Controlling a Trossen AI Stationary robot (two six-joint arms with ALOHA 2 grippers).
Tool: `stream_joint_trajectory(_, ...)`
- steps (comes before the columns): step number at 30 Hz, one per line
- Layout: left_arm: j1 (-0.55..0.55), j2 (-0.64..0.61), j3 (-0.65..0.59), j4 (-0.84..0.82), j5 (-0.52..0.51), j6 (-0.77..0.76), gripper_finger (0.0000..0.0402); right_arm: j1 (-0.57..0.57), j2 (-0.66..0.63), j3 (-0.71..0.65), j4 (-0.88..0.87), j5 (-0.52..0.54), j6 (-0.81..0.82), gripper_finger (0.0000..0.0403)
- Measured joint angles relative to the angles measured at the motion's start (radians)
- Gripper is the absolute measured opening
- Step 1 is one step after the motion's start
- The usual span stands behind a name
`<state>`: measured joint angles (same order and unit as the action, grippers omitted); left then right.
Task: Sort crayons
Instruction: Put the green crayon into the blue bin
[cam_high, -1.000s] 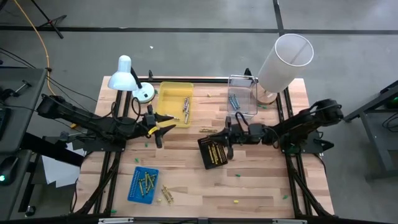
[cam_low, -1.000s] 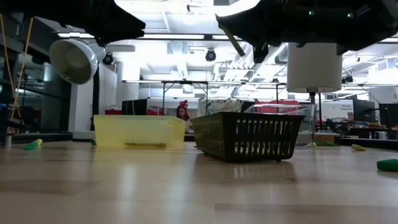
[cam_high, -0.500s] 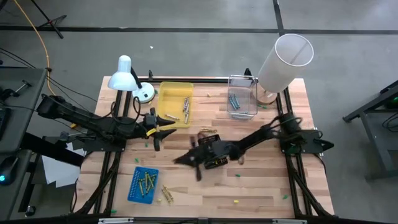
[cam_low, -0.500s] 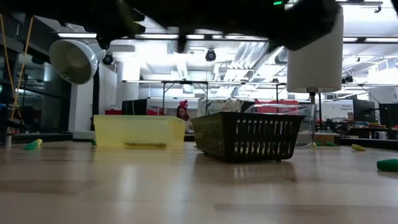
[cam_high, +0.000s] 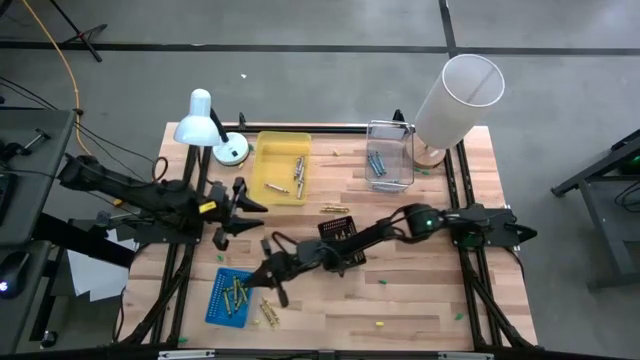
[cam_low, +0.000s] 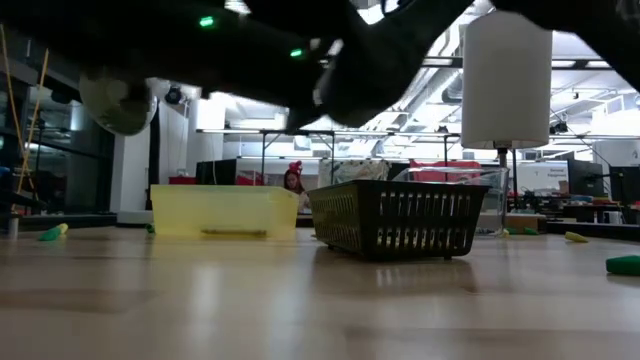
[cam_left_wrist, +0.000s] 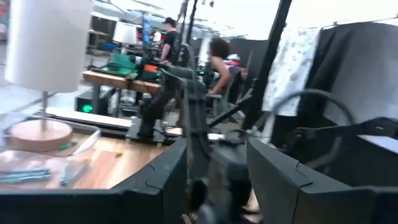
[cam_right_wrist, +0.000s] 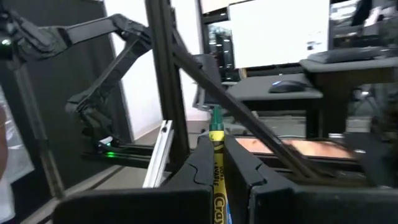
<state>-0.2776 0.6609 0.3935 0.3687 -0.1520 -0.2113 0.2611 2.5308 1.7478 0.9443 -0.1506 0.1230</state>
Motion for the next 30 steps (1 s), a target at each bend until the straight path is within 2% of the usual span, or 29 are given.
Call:
stream_joint_trajectory(6, -0.019, -0.007, 0.0, -0.01, -0.122, 0.022, 0.0154, 0.001, 0.124, 0.207, -0.057, -0.029, 0.001, 0.0)
stream_joint_trajectory(9, -0.019, -0.007, 0.0, -0.016, -0.129, 0.022, 0.0154, -0.003, 0.156, 0.254, -0.073, -0.03, 0.01, 0.0)
stream_joint_trajectory(13, -0.019, -0.007, 0.0, -0.017, -0.129, 0.022, 0.0154, -0.006, 0.16, 0.261, -0.109, 0.003, 0.008, 0.0)
stream_joint_trajectory(19, -0.019, -0.007, 0.0, -0.017, -0.147, 0.022, 0.0154, -0.006, 0.159, 0.261, -0.133, 0.123, 0.008, 0.0001)
stream_joint_trajectory(30, -0.018, -0.006, 0.0, -0.017, -0.151, 0.022, 0.0154, -0.002, 0.159, 0.26, -0.207, 0.138, 0.039, 0.001)
